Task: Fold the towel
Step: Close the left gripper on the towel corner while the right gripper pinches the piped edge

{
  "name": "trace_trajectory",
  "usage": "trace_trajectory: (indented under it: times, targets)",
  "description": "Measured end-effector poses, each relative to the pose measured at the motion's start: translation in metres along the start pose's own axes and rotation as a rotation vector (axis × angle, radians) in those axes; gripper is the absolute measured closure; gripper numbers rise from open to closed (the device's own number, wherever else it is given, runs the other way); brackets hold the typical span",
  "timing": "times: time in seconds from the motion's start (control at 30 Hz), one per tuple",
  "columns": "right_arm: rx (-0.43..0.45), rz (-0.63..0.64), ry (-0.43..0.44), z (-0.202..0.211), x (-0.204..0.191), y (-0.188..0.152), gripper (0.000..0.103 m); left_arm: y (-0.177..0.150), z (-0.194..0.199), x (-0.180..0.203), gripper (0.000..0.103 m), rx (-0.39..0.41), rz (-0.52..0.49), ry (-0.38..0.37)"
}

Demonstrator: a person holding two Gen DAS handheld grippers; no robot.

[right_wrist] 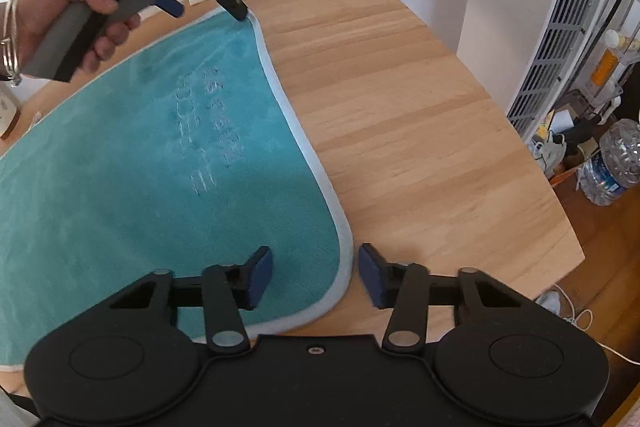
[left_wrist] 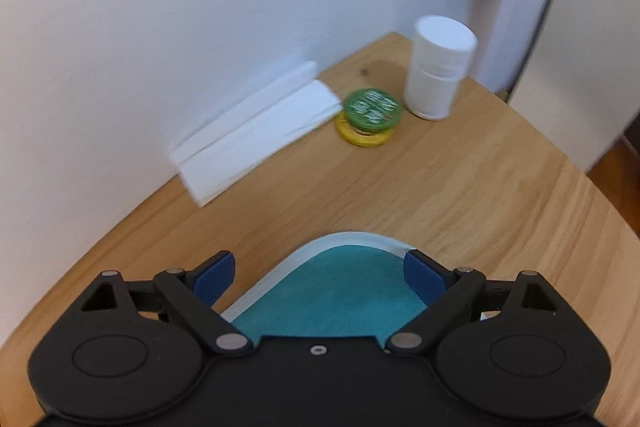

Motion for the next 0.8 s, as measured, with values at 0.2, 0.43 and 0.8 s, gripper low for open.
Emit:
trace_trajectory:
  times: [0.2, 0.43, 0.8]
  targets:
    - [-0.028, 0.009, -0.035, -0.001, -0.002, 0.003, 0.078, 0.004, -0.002, 0.006, 0.027, 0.034, -0.062, -0.056]
    - [-0.046, -0.001, 0.022, -0.003, 0.001, 0.005, 0.095, 0.004, 0.005, 0.015, 0.067, 0.049, -0.075, -0.136]
    - [-0.057, -0.058, 0.018, 0.006, 0.002, 0.007, 0.096, -0.002, 0.013, 0.028, 0.096, 0.047, -0.086, -0.142]
Point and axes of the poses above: each gripper's, at about its wrist camera, not at the fingertips, and z roughly against the way its jaws point, x to its right, y to its top, the point moved 6 cm from there along -z, roughly the way its jaws point, and after that the axes turned 5 degrees about -z, right-handed, at the moved point
